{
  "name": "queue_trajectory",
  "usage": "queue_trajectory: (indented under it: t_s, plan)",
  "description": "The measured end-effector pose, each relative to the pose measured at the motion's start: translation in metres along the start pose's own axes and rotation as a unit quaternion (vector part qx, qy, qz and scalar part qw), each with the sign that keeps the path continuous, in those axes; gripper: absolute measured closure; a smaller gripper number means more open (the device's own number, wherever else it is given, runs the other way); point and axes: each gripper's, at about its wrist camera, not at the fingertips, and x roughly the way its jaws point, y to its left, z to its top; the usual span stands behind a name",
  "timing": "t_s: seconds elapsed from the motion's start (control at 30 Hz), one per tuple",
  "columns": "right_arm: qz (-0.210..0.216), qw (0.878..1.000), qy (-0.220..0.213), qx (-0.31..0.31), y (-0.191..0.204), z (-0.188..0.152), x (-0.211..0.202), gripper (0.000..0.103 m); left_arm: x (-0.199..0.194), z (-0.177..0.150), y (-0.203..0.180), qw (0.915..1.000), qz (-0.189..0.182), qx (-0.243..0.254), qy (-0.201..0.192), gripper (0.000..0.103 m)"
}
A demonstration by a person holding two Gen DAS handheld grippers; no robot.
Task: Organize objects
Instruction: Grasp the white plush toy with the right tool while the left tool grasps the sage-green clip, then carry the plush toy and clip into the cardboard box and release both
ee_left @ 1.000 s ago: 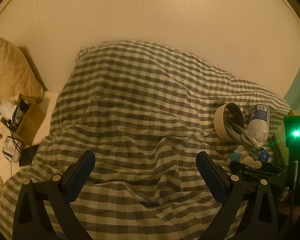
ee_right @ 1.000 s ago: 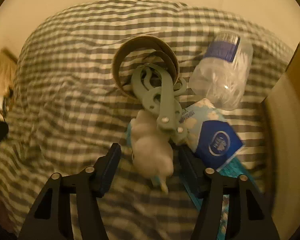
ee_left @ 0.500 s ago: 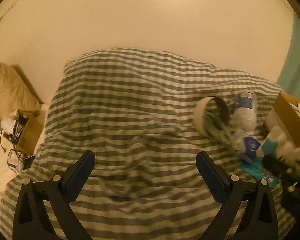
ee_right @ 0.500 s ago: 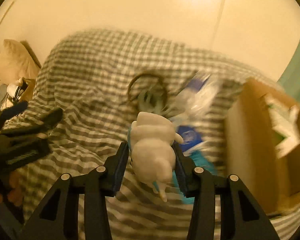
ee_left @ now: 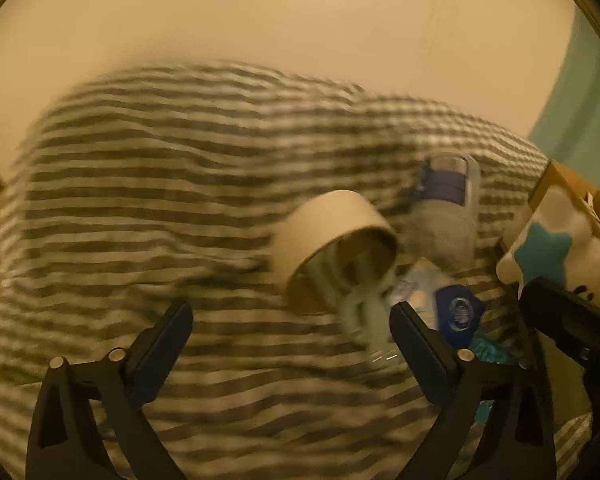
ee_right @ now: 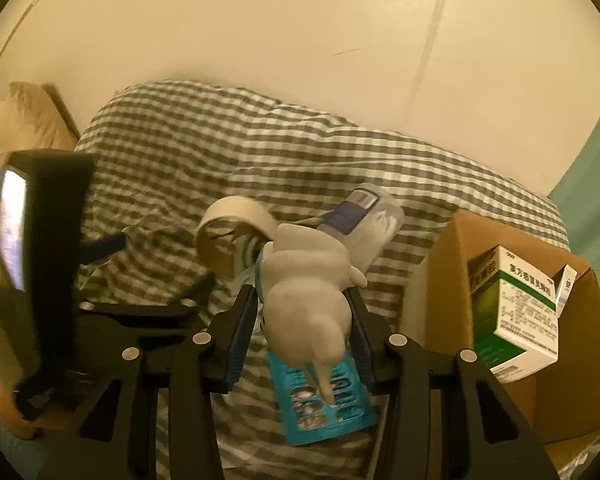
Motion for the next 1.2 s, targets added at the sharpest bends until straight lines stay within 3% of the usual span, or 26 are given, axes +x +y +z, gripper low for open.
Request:
queue_trajectory:
  t_s: [0.07, 0.27, 0.33, 0.5, 0.57, 0.7, 0.9, 1.2]
  plan:
    - [0.002, 1.000, -0.004, 0.003, -0.005, 0.000, 0.001, 0.059, 0.016, -0.002, -0.010, 0.9997, -0.014, 0.007, 0.020, 0.011]
    - [0.011, 1.000, -0.013, 0.010, -0.012, 0.001, 0.002, 0.059, 0.051, -0.002, -0.026, 0.9978, -0.010, 0.040, 0.052, 0.017]
    - [0.009, 1.000, -0.013, 0.007, -0.009, 0.000, 0.002, 0.059, 0.057, 0.002, -0.024, 0.9976, -0.022, 0.030, 0.058, 0.027]
    - [0.010, 1.000, -0.011, 0.007, -0.005, 0.000, -0.001, 0.059, 0.062, 0.001, -0.022, 0.9962, -0.050, 0.027, 0.066, 0.065]
    - [0.009, 1.000, -0.009, 0.009, -0.004, -0.002, -0.006, 0.059, 0.053, -0.003, -0.021, 0.9960, -0.056, 0.030, 0.063, 0.075]
    - [0.002, 1.000, -0.007, 0.008, -0.001, -0.010, -0.023, 0.059, 0.019, -0.015, -0.020, 0.9965, -0.047, 0.047, 0.051, 0.080]
    - [0.000, 1.000, -0.026, 0.002, 0.007, -0.020, -0.070, 0.059, -0.063, -0.044, -0.007, 0.9983, -0.044, 0.034, 0.016, 0.082]
    - [0.006, 0.997, -0.072, -0.010, 0.027, -0.043, -0.157, 0.059, -0.158, -0.045, 0.007, 0.9991, -0.017, 0.013, -0.036, 0.082]
